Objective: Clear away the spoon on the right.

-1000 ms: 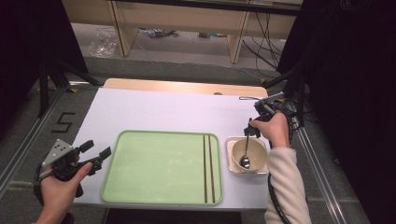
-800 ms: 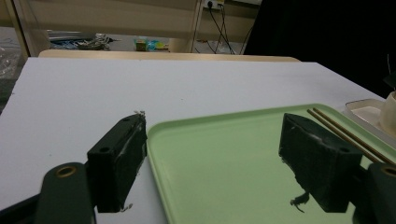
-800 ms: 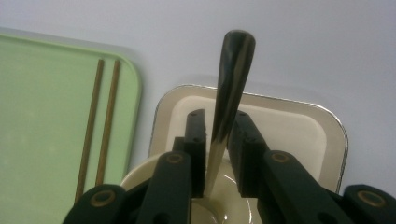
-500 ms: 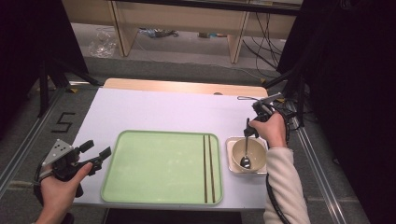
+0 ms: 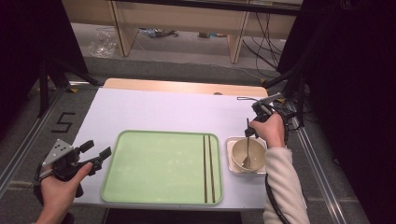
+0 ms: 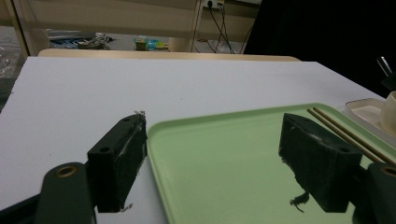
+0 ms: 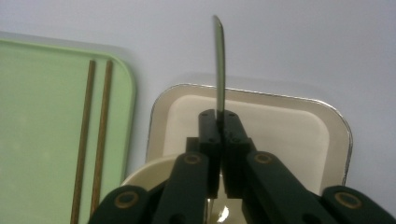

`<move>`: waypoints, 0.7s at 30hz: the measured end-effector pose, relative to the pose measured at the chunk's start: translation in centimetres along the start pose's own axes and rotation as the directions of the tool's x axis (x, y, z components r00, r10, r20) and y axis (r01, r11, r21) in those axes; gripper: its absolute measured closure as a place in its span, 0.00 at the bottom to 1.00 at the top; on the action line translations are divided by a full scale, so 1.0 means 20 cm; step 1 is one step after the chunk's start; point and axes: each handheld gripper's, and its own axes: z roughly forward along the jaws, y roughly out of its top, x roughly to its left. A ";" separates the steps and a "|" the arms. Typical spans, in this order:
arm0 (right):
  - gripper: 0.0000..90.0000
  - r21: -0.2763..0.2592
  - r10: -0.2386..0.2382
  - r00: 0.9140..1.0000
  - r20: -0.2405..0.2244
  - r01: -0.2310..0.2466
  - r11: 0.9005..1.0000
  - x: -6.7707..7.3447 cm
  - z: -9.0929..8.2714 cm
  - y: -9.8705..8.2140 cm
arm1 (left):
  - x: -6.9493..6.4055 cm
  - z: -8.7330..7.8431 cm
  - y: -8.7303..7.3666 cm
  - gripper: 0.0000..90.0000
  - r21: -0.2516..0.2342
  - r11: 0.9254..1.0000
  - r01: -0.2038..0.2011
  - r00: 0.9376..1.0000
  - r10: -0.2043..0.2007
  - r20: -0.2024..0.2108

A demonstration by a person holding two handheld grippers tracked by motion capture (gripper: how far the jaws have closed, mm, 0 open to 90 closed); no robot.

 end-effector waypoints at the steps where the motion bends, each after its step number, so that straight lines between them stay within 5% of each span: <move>1: 1.00 -0.002 -0.001 1.000 0.001 0.001 1.000 0.00 0.00 0.00 | 0.00 0.00 0.00 0.26 0.000 1.000 -0.001 1.000 0.001 -0.001; 9: 1.00 -0.004 -0.024 1.000 0.008 0.024 1.000 0.00 -0.04 0.00 | 0.00 0.00 0.00 0.26 0.000 1.000 0.002 1.000 -0.002 0.000; 11: 1.00 -0.014 0.003 1.000 0.008 -0.003 1.000 0.02 -0.06 0.00 | 0.00 0.00 0.00 0.26 0.000 1.000 0.001 1.000 -0.001 0.000; 12: 1.00 -0.034 -0.027 0.999 0.021 0.028 0.999 0.01 -0.07 0.00 | 0.00 0.00 0.00 0.26 0.000 1.000 0.001 1.000 -0.001 0.000; 17: 1.00 -0.014 0.008 1.000 0.002 -0.008 1.000 0.03 -0.10 -0.01 | 0.00 0.00 0.00 0.26 0.001 1.000 0.001 1.000 -0.001 0.000; 19: 1.00 -0.051 -0.044 0.999 0.021 0.045 0.998 0.01 -0.11 -0.01 | 0.00 0.00 0.00 0.26 0.002 1.000 0.001 1.000 -0.002 0.001; 20: 1.00 -0.020 0.010 1.000 0.010 -0.010 1.000 0.03 -0.12 -0.01 | 0.00 0.00 0.00 0.26 0.001 1.000 0.002 1.000 -0.002 -0.001; 21: 1.00 -0.053 -0.045 0.999 0.015 0.046 0.998 0.02 -0.12 -0.01 | 0.00 0.00 0.00 0.26 0.001 1.000 0.003 1.000 -0.003 -0.002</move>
